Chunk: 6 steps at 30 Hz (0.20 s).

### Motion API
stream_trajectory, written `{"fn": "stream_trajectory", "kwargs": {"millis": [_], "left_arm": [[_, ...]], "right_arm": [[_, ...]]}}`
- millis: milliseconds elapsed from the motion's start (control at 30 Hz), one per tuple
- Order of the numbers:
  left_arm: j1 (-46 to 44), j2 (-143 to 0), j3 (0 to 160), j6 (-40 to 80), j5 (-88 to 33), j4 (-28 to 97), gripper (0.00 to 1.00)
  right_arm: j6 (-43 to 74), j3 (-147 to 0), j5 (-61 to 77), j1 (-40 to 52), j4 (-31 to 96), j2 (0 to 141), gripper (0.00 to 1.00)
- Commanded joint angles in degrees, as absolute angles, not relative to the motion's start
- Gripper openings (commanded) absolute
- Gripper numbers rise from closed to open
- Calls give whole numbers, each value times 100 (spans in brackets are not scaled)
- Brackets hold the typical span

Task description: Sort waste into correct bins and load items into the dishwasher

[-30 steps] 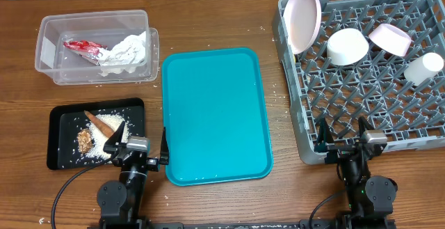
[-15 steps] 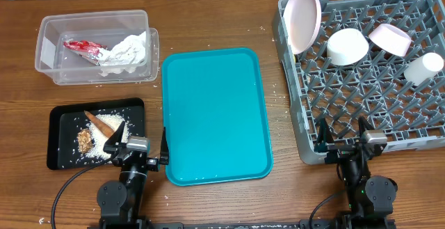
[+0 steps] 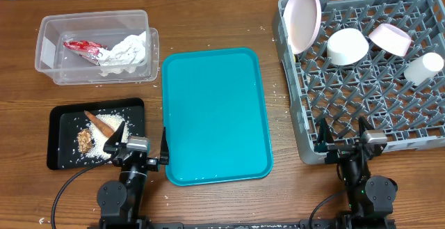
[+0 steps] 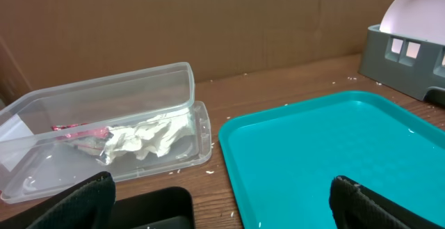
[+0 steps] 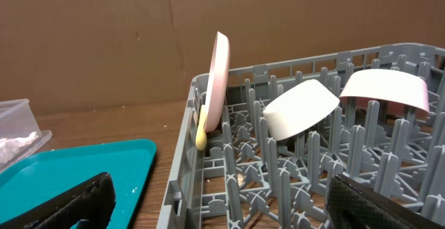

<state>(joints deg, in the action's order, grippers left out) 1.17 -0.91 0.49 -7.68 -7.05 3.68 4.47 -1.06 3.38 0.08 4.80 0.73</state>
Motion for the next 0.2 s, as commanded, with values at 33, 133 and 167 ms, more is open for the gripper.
{"fn": "stream_trajectory", "kwargs": {"millis": [33, 133, 167], "left_arm": [[150, -21, 27, -727, -666, 386, 100], [150, -21, 27, -727, -666, 386, 100], [150, -21, 27, -727, -666, 386, 100]], "right_arm": [[464, -47, 263, -8, 462, 16, 100], [464, -47, 266, -8, 462, 16, 100], [464, -47, 266, -8, 462, 16, 100]]}}
